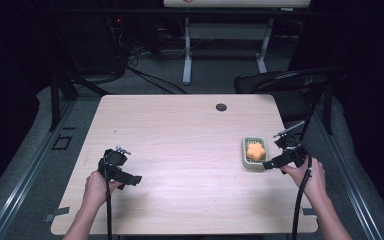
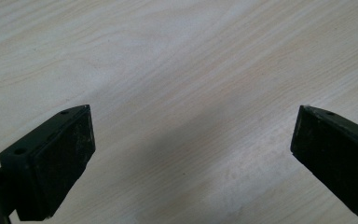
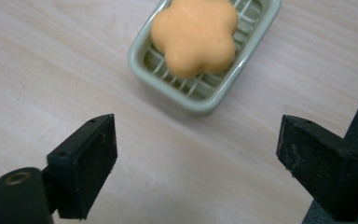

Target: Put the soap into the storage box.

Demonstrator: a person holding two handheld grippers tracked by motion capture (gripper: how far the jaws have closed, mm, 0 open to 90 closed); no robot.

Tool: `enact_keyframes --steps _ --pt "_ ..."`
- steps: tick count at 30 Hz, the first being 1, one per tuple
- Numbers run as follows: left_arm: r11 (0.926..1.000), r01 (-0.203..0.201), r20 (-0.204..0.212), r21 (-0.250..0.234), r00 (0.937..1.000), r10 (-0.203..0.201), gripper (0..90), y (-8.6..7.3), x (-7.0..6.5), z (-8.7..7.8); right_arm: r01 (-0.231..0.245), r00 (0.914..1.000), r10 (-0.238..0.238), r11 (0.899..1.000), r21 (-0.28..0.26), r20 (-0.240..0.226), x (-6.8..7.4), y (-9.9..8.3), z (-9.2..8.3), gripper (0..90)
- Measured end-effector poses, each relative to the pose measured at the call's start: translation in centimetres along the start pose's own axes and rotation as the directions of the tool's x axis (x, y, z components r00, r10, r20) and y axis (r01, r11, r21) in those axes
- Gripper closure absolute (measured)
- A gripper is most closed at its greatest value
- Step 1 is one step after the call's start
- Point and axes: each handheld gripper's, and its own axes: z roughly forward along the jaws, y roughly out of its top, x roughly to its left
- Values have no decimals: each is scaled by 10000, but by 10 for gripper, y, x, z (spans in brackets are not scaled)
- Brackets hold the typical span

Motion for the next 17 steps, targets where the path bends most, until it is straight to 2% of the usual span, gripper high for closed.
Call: enact_keyframes --steps 1,3,6,8,10,11,12,14,17 --pt "10000 19 -2 -13 10000 -19 0 0 0 0 0 10000 0 10000 0 0 0 0 0 89" --pt "10000 5 -21 -11 10000 -5 0 0 -1 0 -50 9999 47 9999 -159 -139 5 -12 -4 78" --pt "10000 14 -9 -10 10000 -14 0 0 0 0 43 9999 -44 9999 -127 -97 12 -31 -9 73" --pt "10000 22 0 0 10000 -22 0 0 0 1 -38 9997 32 9997 -254 -224 15 -44 -8 77" --pt "10000 15 20 10 10000 -15 0 0 -1 1 -88 9993 86 9999 -69 -364 18 -59 -1 86" --pt "10000 24 21 -7 10000 -24 0 0 -1 1 -19 9987 43 9989 471 -515 21 -70 8 86" --pt "10000 9 46 12 10000 -9 0 0 -1 1 -15 9983 56 9975 713 -575 23 -76 15 88" --pt "10000 -19 51 23 10000 19 0 1 -1 1 114 9977 -40 9939 1093 -681 25 -79 21 87" --pt "10000 -9 53 34 10000 9 0 1 -1 1 180 9978 -106 9933 1142 -656 26 -79 23 104"
